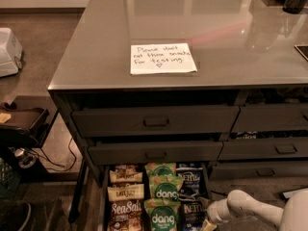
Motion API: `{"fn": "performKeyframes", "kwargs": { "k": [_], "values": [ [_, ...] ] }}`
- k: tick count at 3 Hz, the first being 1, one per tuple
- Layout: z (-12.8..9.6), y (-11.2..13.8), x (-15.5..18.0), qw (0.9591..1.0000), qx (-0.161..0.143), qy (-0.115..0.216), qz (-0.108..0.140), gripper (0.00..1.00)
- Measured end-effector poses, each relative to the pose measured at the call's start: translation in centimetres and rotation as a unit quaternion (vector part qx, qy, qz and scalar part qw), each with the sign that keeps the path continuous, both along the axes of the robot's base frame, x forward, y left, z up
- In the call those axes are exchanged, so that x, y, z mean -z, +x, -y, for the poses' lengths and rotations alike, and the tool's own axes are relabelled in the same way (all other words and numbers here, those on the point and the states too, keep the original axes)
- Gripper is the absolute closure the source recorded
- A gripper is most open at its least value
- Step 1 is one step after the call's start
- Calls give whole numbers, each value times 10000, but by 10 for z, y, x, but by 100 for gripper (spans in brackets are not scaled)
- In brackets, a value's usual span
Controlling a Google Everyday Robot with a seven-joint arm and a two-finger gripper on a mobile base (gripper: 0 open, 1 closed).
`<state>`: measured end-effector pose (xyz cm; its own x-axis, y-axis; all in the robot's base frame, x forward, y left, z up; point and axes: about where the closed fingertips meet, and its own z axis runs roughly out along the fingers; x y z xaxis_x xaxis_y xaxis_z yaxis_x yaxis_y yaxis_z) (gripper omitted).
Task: Pick blue chip bag from bottom drawer and place on counter
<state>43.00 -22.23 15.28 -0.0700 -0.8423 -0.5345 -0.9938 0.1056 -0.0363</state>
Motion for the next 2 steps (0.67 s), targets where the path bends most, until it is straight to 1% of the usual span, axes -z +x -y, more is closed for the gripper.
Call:
{"fn": "performKeyframes", "kwargs": {
  "k": [1, 2],
  "values": [
    [-1, 0, 1, 10000, 23, -14, -36, 43],
    [-10, 2, -14, 10000, 46, -44, -45, 66]
  ]
}}
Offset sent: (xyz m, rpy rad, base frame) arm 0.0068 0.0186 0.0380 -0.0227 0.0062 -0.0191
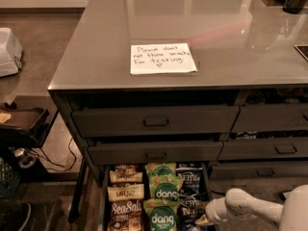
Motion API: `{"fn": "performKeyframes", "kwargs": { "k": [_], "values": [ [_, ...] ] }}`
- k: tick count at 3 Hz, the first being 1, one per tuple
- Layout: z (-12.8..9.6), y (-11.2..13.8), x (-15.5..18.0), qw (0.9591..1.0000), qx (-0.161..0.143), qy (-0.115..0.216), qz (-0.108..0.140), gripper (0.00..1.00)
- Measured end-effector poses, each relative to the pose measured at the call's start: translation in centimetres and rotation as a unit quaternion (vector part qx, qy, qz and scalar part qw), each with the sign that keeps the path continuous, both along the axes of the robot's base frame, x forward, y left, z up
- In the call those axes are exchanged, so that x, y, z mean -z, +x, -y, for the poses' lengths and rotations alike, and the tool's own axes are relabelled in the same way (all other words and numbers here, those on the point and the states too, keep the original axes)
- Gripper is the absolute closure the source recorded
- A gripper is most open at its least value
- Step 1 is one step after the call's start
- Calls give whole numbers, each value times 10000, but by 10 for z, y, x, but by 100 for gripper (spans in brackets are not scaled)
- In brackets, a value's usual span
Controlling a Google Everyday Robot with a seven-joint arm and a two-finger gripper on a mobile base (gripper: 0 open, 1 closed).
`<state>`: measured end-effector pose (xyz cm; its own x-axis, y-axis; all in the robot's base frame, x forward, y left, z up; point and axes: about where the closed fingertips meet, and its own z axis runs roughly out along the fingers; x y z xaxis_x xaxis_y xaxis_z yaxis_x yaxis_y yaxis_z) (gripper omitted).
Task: Pick blue chip bag from bottom drawer and place on counter
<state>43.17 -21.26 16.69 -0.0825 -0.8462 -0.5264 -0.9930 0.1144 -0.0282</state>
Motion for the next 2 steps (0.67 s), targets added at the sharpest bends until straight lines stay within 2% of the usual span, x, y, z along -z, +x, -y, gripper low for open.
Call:
{"fn": "performKeyframes", "kwargs": {
  "k": [1, 2],
  "values": [
    [-10, 0, -21, 10000, 16, -24, -21, 89],
    [-21, -1, -47, 10000, -21, -32, -22, 100]
  ]
}}
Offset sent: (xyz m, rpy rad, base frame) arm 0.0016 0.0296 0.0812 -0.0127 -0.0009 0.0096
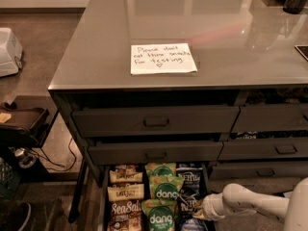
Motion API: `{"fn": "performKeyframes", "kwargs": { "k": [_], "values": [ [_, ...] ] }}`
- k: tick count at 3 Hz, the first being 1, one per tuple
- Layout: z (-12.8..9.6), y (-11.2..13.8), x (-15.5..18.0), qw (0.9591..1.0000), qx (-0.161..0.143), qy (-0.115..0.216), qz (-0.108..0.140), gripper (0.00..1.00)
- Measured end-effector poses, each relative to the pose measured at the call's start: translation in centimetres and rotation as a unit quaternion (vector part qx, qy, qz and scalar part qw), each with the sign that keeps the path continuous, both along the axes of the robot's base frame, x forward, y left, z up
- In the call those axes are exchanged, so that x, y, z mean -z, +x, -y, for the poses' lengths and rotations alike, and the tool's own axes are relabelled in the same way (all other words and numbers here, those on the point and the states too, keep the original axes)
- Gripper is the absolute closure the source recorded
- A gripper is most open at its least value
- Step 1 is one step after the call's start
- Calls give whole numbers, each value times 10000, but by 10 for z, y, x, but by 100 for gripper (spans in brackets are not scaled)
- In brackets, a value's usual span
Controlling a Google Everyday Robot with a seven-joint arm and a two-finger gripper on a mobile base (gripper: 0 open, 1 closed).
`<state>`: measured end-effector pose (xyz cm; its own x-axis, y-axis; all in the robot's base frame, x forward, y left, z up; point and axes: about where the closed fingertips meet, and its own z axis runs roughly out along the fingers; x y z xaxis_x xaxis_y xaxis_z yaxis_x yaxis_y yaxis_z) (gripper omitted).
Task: Pick blue chip bag from bottom drawer and place on counter
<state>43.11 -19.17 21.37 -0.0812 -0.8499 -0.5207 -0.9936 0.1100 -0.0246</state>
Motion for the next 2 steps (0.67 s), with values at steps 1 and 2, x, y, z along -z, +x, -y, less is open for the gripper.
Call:
{"fn": "performKeyframes", "kwargs": {
  "k": [1, 2],
  "values": [
    [-10, 1, -32, 9999, -68, -68, 52, 100],
    [-14, 4, -75, 9997, -190, -134, -13, 100]
  ]
}}
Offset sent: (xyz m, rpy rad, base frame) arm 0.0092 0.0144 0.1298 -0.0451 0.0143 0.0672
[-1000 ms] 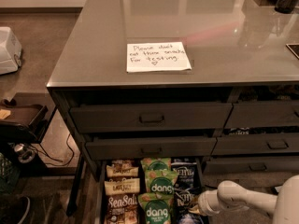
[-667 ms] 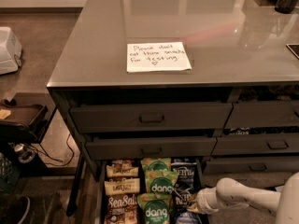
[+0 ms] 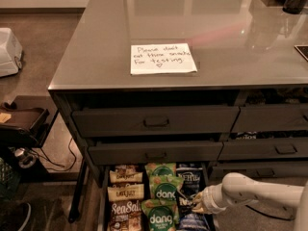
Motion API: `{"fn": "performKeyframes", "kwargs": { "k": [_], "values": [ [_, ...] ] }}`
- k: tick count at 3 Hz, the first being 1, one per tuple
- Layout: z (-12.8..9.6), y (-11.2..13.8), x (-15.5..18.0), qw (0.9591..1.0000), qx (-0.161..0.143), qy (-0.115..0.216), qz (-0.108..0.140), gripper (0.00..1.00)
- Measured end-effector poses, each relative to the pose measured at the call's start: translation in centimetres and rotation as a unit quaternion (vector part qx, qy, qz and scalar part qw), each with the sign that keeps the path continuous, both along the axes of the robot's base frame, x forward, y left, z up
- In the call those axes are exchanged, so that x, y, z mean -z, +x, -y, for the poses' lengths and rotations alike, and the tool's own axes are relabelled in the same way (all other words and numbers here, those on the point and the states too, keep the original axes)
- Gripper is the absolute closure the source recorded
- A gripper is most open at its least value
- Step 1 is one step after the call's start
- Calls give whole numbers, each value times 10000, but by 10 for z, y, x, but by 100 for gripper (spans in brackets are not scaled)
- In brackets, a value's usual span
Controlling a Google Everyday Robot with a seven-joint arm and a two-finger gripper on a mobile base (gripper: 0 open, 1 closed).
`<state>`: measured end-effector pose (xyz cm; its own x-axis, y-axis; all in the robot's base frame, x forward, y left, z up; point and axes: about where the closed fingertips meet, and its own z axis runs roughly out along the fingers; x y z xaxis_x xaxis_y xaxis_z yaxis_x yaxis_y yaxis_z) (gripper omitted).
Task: Pick blue chip bag from bottom drawer and place on counter
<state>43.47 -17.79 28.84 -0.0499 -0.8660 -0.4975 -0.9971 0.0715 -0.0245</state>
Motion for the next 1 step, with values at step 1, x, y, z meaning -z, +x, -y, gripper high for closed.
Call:
{"fn": "performKeyframes", "kwargs": {
  "k": [1],
  "values": [
    [3, 4, -49, 9995, -173, -259, -93, 100]
  ]
}}
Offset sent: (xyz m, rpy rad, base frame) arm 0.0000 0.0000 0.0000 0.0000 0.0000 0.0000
